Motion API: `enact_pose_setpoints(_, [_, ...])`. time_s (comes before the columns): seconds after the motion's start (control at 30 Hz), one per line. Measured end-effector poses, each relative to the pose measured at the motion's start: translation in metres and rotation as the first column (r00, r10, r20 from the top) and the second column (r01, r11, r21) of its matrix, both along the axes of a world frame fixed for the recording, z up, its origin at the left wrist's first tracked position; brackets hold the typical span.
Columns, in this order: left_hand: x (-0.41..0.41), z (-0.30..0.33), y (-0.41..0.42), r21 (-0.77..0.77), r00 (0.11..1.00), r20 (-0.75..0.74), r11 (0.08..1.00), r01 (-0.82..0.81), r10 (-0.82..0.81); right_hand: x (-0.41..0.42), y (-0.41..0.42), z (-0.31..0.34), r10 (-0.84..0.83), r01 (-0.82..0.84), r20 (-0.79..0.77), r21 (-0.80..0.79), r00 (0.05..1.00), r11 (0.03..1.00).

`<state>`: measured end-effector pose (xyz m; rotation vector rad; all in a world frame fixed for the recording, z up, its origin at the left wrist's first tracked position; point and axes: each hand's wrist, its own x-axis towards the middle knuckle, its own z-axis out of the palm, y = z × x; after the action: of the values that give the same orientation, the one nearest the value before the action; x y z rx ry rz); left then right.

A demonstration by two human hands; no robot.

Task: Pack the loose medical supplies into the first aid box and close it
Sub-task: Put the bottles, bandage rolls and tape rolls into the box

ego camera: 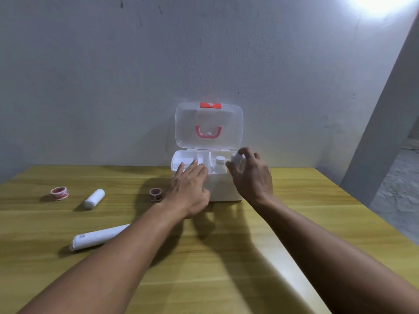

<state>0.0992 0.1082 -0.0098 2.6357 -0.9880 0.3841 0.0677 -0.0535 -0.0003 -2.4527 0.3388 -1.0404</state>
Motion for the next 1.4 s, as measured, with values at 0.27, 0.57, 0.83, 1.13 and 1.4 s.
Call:
enact_pose_setpoints(0.27, [-0.001, 0.003, 0.004, 0.103, 1.0, 0.0, 0.995, -0.007, 0.007, -0.012, -0.001, -0.014, -0.024, 0.011, -0.169, -0.081, 0.985, 0.997])
enact_pose_setpoints(0.57, [-0.012, -0.004, 0.072, -0.229, 0.949, 0.179, 0.949, -0.217, 0.26, -0.02, 0.048, -0.003, 0.247, -0.256, -0.076, -0.395, 0.966, 0.882])
enact_pose_setpoints(0.83, [-0.027, -0.023, 0.155, -0.027, 0.902, -0.247, 0.928, -0.372, 0.355, -0.013, 0.083, -0.012, 0.229, -0.357, -0.326, -0.42, 0.917, 0.834])
enact_pose_setpoints(1.13, [-0.012, -0.05, 0.199, -0.131, 0.911, -0.17, 0.907, -0.4, 0.377, -0.01, 0.086, -0.023, 0.18, -0.299, -0.279, -0.478, 0.943, 0.826])
enact_pose_setpoints(1.4, [0.041, -0.049, 0.193, -0.138, 0.875, -0.178, 0.869, -0.475, 0.45, -0.006, 0.081, -0.031, 0.177, -0.271, -0.226, -0.51, 0.958, 0.817])
